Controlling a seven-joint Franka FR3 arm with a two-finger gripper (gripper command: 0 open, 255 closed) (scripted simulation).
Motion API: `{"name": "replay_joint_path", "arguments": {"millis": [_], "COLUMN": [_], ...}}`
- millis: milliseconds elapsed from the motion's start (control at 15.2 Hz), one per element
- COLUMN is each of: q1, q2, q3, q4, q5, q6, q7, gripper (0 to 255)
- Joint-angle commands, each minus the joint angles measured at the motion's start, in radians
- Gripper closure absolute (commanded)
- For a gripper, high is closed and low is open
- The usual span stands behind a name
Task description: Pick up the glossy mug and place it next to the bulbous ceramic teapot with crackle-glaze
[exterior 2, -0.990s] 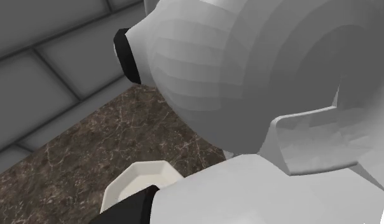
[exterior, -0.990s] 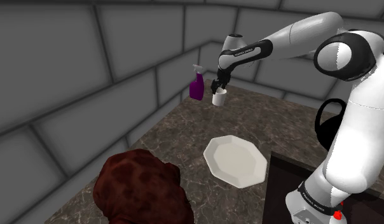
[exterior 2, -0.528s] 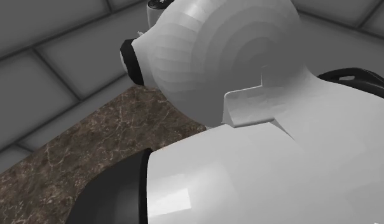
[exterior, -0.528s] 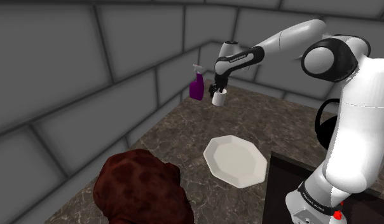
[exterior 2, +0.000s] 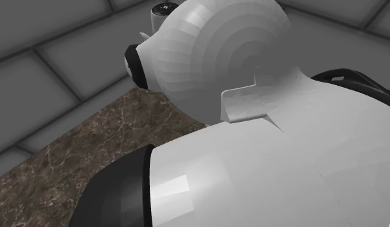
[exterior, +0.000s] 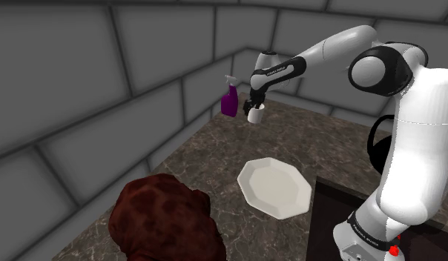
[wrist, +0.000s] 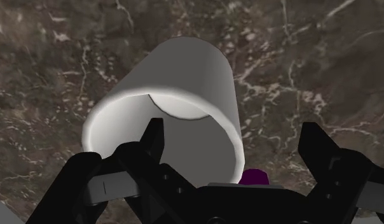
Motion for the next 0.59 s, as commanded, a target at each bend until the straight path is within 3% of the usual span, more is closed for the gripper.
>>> {"name": "replay_joint_path", "arguments": {"millis": [0,66,528], "q1": [0.0,0.0,0.0], "q2": [0.0,0.0,0.0], "q3": [0.0,0.0,0.0], "q4": [0.0,0.0,0.0], "q5": [0.0,0.0,0.0], "q6": [0.0,0.0,0.0], "q7": [0.0,0.0,0.0], "gripper": [0,255,255]}}
